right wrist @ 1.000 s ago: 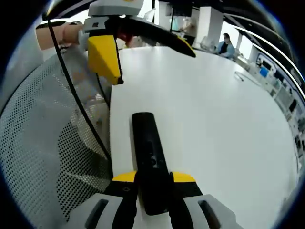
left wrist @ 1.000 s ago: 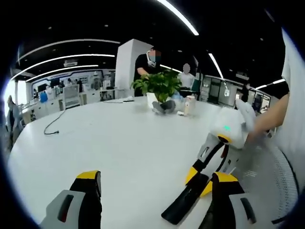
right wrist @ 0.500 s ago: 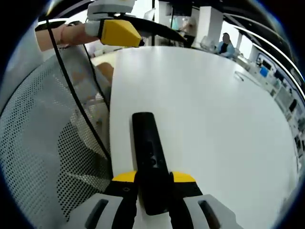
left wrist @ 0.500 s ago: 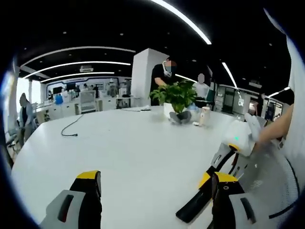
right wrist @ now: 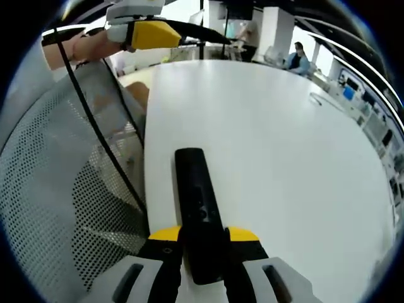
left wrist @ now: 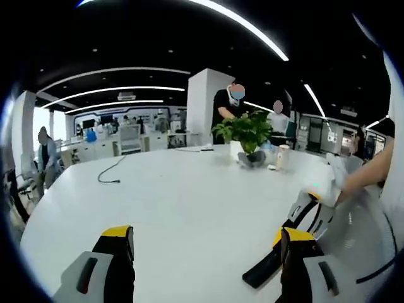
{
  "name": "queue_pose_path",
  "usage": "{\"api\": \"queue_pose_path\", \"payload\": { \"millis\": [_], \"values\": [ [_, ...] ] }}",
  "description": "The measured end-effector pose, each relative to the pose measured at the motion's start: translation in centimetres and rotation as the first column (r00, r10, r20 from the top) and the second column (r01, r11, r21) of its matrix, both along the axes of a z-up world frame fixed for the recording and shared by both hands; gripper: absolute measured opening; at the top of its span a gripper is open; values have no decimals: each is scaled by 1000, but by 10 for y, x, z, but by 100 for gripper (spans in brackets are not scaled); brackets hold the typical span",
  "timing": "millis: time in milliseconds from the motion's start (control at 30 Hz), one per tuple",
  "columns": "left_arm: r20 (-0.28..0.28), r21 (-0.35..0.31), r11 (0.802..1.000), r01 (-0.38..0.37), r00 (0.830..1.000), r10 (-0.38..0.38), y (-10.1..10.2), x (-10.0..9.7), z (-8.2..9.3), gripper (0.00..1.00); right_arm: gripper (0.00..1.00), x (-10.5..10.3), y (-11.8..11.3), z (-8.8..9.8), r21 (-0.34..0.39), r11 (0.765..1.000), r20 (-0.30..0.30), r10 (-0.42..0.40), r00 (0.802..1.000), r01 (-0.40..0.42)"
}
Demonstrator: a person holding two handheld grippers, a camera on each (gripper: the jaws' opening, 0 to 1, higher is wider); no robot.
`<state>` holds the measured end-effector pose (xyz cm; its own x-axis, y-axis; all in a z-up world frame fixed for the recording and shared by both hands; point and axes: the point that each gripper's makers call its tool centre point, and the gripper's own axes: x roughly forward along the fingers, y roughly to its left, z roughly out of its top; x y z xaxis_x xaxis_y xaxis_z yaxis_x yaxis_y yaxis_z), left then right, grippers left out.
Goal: Press the specified remote control buttons in sequence, fully releasing each button before pressing the next.
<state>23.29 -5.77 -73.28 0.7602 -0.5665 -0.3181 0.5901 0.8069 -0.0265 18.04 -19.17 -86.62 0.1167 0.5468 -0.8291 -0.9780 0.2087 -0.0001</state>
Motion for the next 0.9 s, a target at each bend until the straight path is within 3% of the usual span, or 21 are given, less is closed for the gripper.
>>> {"api": "queue_pose_path", "payload": {
  "millis": [533, 633, 733, 900],
  "values": [
    [-12, -38, 995, -94, 996, 94, 11, -22, -5, 100, 23, -1, 0, 1, 0, 1000, 2, -22, 1000, 22],
    [26, -3, 996, -91, 996, 91, 11, -21, -5, 100, 23, 0, 0, 1, 2, 1000, 4, -30, 1000, 30],
    [48, -20, 998, -63, 997, 64, 6, -22, -1, 100, 23, 0, 0, 1, 4, 999, 4, -39, 999, 39],
    [93, 9, 997, -79, 993, 78, 10, -20, 2, 100, 23, 1, 0, 1, 9, 999, 1, -49, 999, 49]
  ]
}}
